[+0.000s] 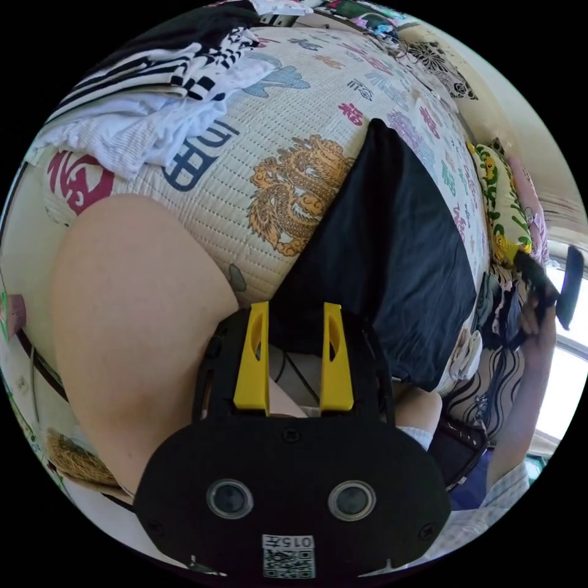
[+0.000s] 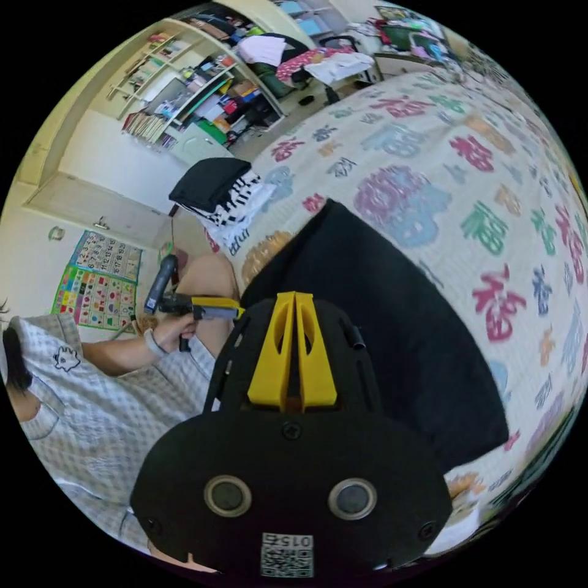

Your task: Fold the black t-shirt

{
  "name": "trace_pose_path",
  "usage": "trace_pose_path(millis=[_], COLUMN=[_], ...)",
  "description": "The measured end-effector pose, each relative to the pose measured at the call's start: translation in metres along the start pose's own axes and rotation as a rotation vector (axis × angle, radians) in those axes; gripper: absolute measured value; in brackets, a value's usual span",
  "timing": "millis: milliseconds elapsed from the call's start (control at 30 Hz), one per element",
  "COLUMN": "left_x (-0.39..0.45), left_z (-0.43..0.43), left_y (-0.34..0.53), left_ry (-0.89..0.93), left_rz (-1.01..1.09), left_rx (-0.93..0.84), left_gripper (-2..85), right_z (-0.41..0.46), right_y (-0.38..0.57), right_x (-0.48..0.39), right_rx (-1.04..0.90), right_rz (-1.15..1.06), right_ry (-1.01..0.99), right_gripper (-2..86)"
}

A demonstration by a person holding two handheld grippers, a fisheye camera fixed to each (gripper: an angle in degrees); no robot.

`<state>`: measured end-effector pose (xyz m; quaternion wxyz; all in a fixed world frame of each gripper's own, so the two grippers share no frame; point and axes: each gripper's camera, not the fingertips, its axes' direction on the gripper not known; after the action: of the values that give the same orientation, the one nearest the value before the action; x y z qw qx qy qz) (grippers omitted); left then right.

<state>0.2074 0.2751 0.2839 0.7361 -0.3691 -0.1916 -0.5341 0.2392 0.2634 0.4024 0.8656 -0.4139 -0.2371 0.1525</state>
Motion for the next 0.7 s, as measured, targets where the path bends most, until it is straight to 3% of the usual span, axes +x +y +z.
trace_pose_path(millis=[167, 333, 433, 500, 700], left_x=[-0.015, -0.032, -0.043, -0.044, -0.053], left_z=[-0.005, -0.014, -0.021, -0.029, -0.055], left_y=[-0.009, -0.006, -0.004, -0.002, 0.01], left_ry=[0.074, 0.218, 0.313, 0.326, 0.424], left_rz=[0.004, 0.004, 0.003, 0.025, 0.041], left_rx=[-0.05, -0.039, -0.028, -0.012, 0.053], left_gripper=[12.2, 3.2, 1.4, 1.0, 0.3], right_z=[0.039, 0.096, 0.13, 0.141, 0.143], right_y=[-0.109, -0.189, -0.216, -0.228, -0.24], right_x=[0.005, 0.016, 0.023, 0.022, 0.009], right_rx=[-0.031, -0.165, -0.291, -0.345, -0.393], right_rz=[0.051, 0.105, 0.154, 0.158, 0.033], right_ry=[0.076, 0.037, 0.064, 0.192, 0.249], right_gripper=[8.5, 9.9, 8.9, 4.3, -0.3])
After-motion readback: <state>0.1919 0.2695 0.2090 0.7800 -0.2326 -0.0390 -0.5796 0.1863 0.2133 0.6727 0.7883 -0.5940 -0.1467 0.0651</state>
